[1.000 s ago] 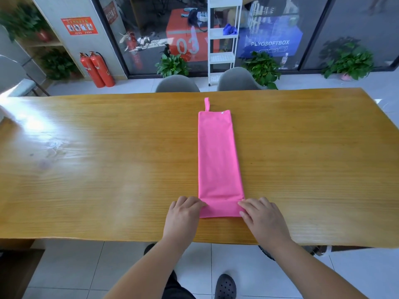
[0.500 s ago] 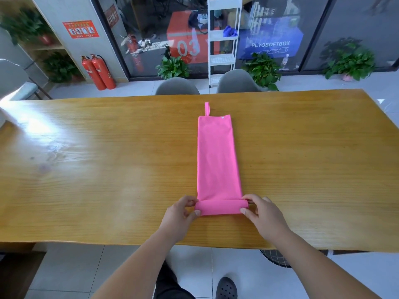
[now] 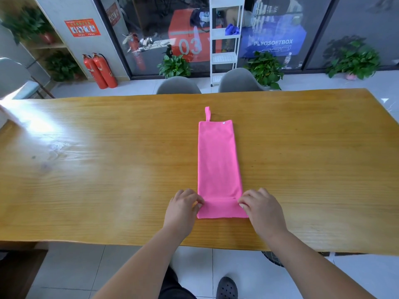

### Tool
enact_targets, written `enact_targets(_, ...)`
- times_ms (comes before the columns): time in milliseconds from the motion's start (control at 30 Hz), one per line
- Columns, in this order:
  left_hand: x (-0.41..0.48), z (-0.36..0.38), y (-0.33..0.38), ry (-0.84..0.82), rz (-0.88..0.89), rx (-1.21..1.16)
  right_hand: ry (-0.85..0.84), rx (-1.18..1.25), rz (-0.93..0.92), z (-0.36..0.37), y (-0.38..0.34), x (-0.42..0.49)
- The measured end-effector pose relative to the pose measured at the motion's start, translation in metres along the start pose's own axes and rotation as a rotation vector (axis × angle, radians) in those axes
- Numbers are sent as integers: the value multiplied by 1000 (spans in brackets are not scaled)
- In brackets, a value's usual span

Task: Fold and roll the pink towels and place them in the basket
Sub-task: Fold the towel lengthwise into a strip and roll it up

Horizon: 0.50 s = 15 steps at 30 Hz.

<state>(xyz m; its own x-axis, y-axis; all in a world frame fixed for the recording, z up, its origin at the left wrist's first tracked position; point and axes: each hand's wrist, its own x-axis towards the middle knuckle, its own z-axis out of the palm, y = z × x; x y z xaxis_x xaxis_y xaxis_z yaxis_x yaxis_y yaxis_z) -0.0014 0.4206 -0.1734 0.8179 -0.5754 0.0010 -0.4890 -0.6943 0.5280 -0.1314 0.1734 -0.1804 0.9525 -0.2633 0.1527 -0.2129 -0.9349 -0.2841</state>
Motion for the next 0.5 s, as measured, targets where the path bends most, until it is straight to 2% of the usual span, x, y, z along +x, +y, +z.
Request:
enact_targets(133,-20,10,-9,140,177,186,36,-31,-61,9,5,-19)
enact_targets(233,-34,15,-13,95,216,238,-26,-54,-96,9,10,-28)
enact_targets(367,-24,14,-7,-4,50,190,-129,-39,-24,5,11,-13)
enact_targets(500,-8,1,-4,-88,-77,24,-247,235,189,-10,7,-3)
